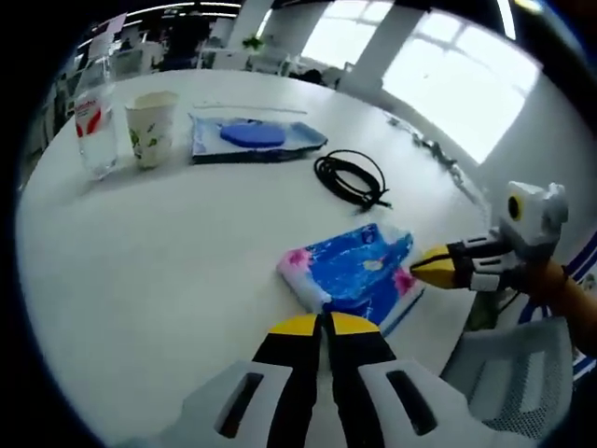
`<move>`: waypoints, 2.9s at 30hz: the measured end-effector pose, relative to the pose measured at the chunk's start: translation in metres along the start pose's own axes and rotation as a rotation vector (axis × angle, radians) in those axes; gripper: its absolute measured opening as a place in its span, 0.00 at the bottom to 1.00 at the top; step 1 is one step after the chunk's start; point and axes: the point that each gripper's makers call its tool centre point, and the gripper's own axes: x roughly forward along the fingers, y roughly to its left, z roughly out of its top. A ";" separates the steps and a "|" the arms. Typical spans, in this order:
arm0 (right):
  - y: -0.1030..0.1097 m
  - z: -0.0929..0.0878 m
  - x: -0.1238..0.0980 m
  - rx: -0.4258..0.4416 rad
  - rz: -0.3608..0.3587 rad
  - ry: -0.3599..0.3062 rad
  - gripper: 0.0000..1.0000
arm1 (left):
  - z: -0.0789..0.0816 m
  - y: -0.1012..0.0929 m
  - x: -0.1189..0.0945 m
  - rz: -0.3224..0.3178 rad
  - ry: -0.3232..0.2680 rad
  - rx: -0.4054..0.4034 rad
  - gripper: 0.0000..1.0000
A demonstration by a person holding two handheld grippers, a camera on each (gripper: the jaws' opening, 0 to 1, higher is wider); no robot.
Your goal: Arrange the tabletop items into an orderly group along one side of the table until the central work area is clear of visible clutter.
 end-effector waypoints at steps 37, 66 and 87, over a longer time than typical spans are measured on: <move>0.000 -0.005 0.011 -0.063 0.007 0.075 0.11 | -0.021 -0.010 0.003 0.033 0.032 0.122 0.04; -0.027 0.033 -0.017 0.005 -0.056 0.037 0.00 | 0.025 -0.033 -0.010 0.008 0.014 0.130 0.03; -0.065 0.074 -0.037 -0.007 -0.108 0.010 0.00 | 0.074 -0.048 0.009 -0.043 -0.029 0.154 0.03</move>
